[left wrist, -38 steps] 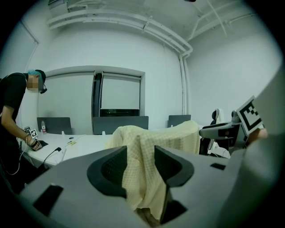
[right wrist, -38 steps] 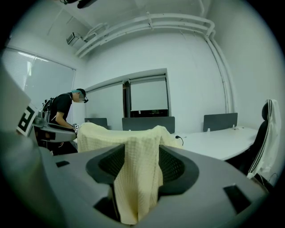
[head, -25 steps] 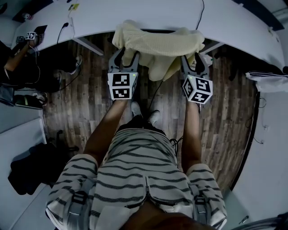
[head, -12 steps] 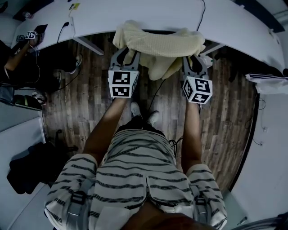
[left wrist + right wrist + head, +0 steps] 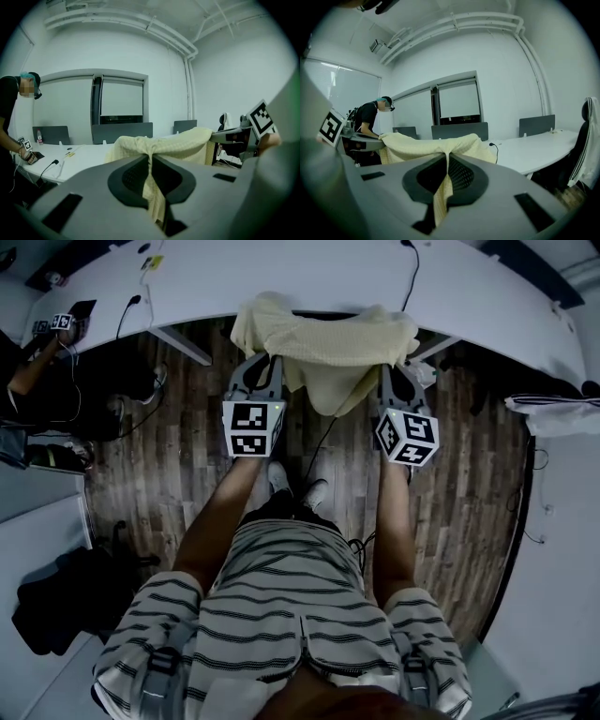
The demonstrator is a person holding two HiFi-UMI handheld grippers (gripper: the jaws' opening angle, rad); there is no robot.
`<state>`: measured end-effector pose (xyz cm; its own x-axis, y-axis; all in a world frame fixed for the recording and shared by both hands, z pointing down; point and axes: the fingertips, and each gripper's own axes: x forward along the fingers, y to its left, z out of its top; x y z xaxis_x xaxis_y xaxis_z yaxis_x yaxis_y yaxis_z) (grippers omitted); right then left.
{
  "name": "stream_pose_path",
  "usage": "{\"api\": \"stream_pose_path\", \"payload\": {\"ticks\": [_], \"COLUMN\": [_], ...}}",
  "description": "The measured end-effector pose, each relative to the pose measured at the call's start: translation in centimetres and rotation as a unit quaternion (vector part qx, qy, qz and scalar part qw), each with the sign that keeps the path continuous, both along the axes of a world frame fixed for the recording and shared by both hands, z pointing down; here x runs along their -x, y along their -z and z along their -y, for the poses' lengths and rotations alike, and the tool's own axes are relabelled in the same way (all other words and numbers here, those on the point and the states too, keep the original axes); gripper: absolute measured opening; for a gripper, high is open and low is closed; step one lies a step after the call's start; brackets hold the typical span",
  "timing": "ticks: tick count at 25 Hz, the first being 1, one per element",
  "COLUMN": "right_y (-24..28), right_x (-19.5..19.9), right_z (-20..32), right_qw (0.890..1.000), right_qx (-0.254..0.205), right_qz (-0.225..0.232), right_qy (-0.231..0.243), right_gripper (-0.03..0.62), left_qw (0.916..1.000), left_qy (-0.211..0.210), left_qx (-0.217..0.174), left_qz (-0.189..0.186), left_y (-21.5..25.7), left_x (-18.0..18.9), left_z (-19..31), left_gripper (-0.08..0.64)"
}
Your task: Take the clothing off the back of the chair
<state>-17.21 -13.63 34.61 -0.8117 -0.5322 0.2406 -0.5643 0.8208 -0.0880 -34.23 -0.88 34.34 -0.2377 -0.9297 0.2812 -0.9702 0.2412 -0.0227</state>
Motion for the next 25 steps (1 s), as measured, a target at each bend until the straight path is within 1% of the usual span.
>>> {"api": "stream_pose_path", "payload": {"ticks": [6, 11, 25], "right_y": [1.2, 2.8, 5.8], "right_x": [-0.4, 0.0, -0.8], "right_z": [-0.8, -1.6, -2.3], "right_qw": [1.0, 0.999, 0.998], "right_qx": [-0.01, -0.019, -0.03], "right_qz": [0.018, 0.033, 0.046], "right_qy": [-0.009, -0.004, -0.011], "right_gripper": [0.02, 0.02, 0.02], "left_qw": [0.9999, 0.9996, 0.9988], "left_qy": [0.002, 0.008, 0.007], "left_qx": [-0.01, -0.025, -0.049], "left_qz": [-0.001, 0.002, 0.0], "left_y": [0.8, 2.3, 5.2], "left_x": [-0.6, -0.7, -1.3], "left_z": [-0.5, -1.1, -1.7], "left_gripper": [0.037, 0.037, 0.037]}}
